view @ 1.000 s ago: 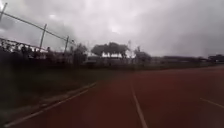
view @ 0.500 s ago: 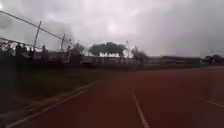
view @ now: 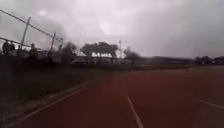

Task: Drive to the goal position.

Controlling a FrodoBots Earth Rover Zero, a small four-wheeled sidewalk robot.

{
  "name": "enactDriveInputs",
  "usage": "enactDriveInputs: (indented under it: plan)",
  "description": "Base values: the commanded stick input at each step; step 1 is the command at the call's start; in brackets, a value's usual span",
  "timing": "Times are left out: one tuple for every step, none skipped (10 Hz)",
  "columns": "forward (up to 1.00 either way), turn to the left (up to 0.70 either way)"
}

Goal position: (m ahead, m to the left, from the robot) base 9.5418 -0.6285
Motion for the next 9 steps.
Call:
enactDriveInputs:
  plan:
    - [0.5, 0.0]
    - [0.5, 0.0]
    - [0.5, 0.0]
    - [0.5, 0.0]
    - [0.5, 0.0]
    - [0.5, 0.0]
    - [0.5, 0.0]
    - [0.5, 0.0]
    - [0.5, 0.0]
